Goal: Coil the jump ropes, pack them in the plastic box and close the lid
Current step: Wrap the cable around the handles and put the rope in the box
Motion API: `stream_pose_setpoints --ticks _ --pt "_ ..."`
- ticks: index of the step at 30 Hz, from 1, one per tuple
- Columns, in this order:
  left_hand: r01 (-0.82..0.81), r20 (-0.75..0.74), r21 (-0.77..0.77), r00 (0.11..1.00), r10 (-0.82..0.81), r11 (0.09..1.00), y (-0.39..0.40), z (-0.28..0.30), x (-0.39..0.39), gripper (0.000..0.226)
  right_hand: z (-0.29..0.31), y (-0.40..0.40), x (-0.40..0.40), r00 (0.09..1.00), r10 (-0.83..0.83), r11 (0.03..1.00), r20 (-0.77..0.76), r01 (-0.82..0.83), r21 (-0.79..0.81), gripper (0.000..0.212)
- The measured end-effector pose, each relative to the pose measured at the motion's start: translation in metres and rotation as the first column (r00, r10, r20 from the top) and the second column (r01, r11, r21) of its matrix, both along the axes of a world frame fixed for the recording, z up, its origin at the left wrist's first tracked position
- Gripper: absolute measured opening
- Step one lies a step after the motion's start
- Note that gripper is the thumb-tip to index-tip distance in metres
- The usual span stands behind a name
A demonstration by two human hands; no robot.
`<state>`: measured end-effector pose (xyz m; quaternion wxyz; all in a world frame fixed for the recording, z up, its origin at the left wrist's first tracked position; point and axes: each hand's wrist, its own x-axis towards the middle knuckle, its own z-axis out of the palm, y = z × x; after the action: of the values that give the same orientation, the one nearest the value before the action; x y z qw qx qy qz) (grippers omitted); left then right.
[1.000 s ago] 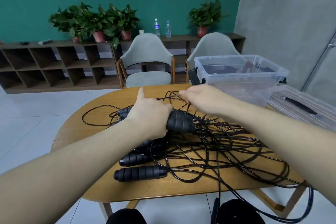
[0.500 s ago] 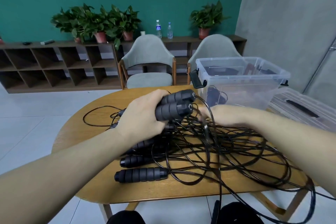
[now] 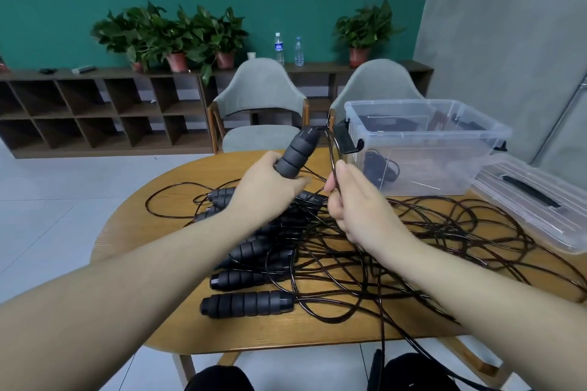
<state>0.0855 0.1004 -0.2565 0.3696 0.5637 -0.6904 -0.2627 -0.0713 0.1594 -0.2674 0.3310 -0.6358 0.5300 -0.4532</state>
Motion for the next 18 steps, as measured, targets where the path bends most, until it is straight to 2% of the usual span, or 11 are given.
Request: stream_pose_setpoints --ticks 2,4,6,8,9,12,14,16,18 --pt "0.078 -0.280 0.178 0.960 -0.026 0.981 0.006 0.000 -0.012 0.028 -0.007 0.002 0.005 0.998 0.026 0.999 0.048 -0.025 -0.031 0.043" --pt "0.191 -0.539 0.337 0.842 0.022 0.922 0.010 0.003 -0.019 0.020 -0.014 0.005 0.005 1.000 0.016 0.999 -0.012 -0.016 -0.050 0.042" --pt "0.307 -0.655 0.456 0.751 0.082 0.835 0.014 0.008 -0.021 0.009 -0.022 0.006 0.003 0.990 -0.002 0.998 -0.139 -0.006 -0.059 0.038" --pt "0.405 -0.703 0.523 0.703 0.110 0.750 0.019 0.012 -0.023 0.007 -0.024 0.007 -0.001 0.965 -0.032 0.999 -0.259 0.022 -0.041 0.035" --pt "0.425 -0.713 0.525 0.693 0.107 0.737 0.021 0.012 -0.024 0.009 -0.023 0.009 -0.001 0.949 -0.046 0.998 -0.313 0.034 -0.045 0.034" --pt "0.410 -0.650 0.476 0.760 -0.003 0.778 0.021 0.006 -0.025 0.026 -0.016 0.015 0.000 0.851 -0.087 0.989 -0.517 0.011 -0.148 0.025" --pt "0.373 -0.598 0.480 0.801 -0.015 0.794 0.019 -0.002 -0.027 0.033 -0.014 0.017 0.003 0.759 -0.108 0.980 -0.643 -0.029 -0.198 0.021" --pt "0.331 -0.603 0.490 0.797 0.039 0.807 0.017 -0.009 -0.029 0.027 -0.016 0.015 0.005 0.712 -0.115 0.977 -0.693 -0.046 -0.210 0.023" --pt "0.296 -0.604 0.472 0.795 0.060 0.831 0.013 -0.013 -0.028 0.018 -0.019 0.015 0.004 0.703 -0.073 0.980 -0.707 -0.080 -0.181 0.024"
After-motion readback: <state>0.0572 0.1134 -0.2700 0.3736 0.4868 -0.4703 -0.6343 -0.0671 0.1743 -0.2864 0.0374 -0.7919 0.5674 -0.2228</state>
